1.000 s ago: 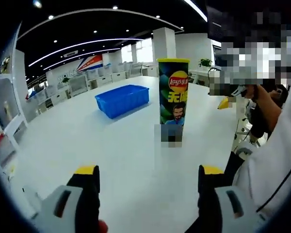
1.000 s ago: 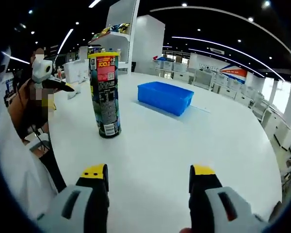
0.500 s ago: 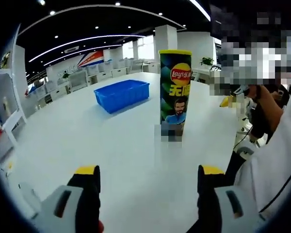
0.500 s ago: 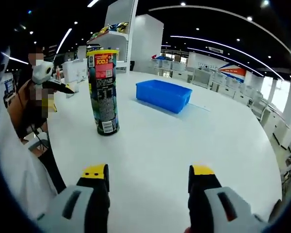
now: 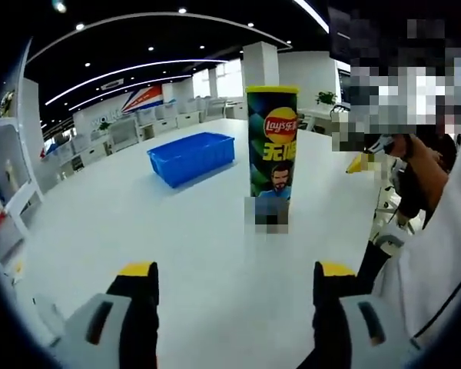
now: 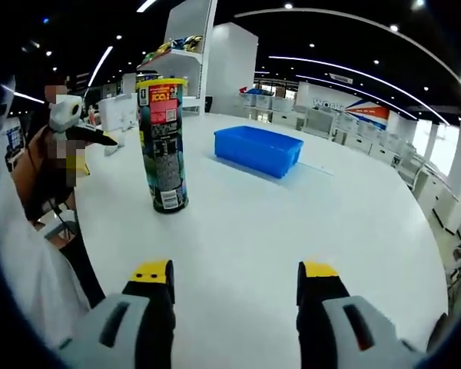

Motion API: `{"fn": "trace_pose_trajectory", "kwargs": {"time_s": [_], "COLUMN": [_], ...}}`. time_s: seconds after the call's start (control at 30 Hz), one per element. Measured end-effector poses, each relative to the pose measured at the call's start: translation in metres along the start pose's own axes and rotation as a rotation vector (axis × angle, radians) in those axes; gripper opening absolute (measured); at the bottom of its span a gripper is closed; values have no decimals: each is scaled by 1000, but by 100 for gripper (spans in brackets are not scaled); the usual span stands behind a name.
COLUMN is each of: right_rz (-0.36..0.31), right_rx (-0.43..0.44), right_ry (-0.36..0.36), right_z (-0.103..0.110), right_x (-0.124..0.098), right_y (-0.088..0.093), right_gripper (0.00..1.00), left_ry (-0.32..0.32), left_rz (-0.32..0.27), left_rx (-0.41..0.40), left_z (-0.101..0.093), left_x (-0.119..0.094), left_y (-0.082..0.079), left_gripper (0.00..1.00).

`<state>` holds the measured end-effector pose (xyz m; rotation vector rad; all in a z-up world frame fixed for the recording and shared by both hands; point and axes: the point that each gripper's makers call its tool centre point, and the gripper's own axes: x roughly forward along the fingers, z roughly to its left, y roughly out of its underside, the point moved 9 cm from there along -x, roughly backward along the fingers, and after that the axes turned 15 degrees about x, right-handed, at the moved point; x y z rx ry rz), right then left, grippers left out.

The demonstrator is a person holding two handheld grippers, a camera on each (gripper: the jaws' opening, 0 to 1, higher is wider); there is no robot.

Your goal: Open the lid of the chip container on the table, take out the chips, place them into the box in front of the container, and close the lid

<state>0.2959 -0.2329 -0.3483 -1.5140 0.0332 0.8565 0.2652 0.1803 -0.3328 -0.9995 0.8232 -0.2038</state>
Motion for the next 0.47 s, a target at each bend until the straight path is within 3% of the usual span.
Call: {"fn": "trace_pose_trajectory", "kwargs": {"time_s": [0.17, 0.47], "right_rz": [10, 33], "right_rx": [-20, -31], "right_ry": [-16, -33], "right_z": [3, 5], "right_x": [3, 7], "right_y": [1, 7], "right_gripper": [62, 60], "left_ry": [-5, 19], "left_rz": [29, 23], "left_rx": [-17, -14], "left_z": [1, -4], "left_x": [8, 9], "left_y": [7, 8], "left_gripper": [84, 85]}}
